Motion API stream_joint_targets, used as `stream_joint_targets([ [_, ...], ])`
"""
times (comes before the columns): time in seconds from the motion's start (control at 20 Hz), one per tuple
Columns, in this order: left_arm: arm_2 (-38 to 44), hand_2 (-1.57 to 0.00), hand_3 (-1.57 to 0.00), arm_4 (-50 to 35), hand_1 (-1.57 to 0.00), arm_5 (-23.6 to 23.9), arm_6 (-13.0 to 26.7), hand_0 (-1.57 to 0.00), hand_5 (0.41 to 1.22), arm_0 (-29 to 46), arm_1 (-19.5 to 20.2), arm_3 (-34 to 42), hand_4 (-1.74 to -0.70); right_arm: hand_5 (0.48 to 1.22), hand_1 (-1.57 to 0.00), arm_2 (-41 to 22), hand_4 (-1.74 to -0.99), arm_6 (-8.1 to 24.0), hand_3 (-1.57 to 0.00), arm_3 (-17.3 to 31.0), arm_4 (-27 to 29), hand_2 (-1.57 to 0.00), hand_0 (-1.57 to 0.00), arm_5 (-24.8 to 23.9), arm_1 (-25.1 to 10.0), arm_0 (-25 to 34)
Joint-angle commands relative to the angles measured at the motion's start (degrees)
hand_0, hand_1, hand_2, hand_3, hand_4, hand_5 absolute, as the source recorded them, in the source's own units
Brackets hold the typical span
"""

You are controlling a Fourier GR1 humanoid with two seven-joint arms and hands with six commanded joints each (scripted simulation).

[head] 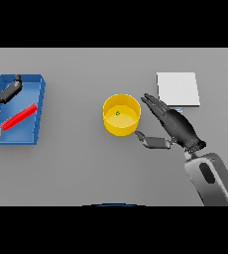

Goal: Pick up the red beaker and tilt it to pour out 1 green nut into yellow bowl. Pick up the yellow bowl and place it on the metallic measuring scale.

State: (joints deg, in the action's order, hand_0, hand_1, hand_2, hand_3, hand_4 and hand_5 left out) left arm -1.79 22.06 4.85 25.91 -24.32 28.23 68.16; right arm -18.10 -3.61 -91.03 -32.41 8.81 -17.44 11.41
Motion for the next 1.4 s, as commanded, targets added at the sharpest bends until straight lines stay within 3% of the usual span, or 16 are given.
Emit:
stream_joint_targets([
  [0.0, -0.37, -0.01, -0.01, 0.27, -0.01, -0.05, 0.25, -0.01, 0.677, -0.02, -0.15, 0.12, -0.73, 0.674, 0.0, -1.42, -1.174, 0.4, 0.0, 1.16, -1.65, 0.0, 0.0, 1.87, -1.26, 2.06],
  [0.25, -0.51, 0.0, 0.0, 0.49, 0.0, 0.22, 0.37, 0.0, 0.696, 0.12, -0.22, -0.04, -0.74, 0.684, 0.0, -7.68, -1.225, -4.55, 0.0, 7.38, -8.4, 0.0, 0.0, 7.8, -6.36, 12.26],
  [0.45, -0.33, 0.0, 0.0, 0.28, 0.0, -0.47, 1.19, 0.0, 0.704, -0.55, 0.24, -0.38, -0.75, 0.707, 0.0, -13.53, -1.218, -6.76, 0.0, 11.03, -14.12, 0.0, 0.0, 11.01, -7.77, 18.25],
  [0.8, -0.24, 0.0, 0.0, 0.31, 0.0, -0.5, 0.61, 0.0, 0.698, 0.1, 0.79, 0.27, -0.74, 0.725, 0.0, -18.5, -1.231, -8.0, 0.0, 20.16, -16.65, 0.0, 0.0, 14.96, -4.21, 24.77],
  [1.35, 0.59, 0.0, 0.0, -0.27, 0.0, -0.23, -0.81, 0.0, 0.698, 0.07, 1.12, -1.12, -0.75, 0.74, 0.0, -21.99, -1.27, -8.05, 0.0, 28.89, -18.47, 0.0, 0.0, 18.72, -0.59, 31.09],
])
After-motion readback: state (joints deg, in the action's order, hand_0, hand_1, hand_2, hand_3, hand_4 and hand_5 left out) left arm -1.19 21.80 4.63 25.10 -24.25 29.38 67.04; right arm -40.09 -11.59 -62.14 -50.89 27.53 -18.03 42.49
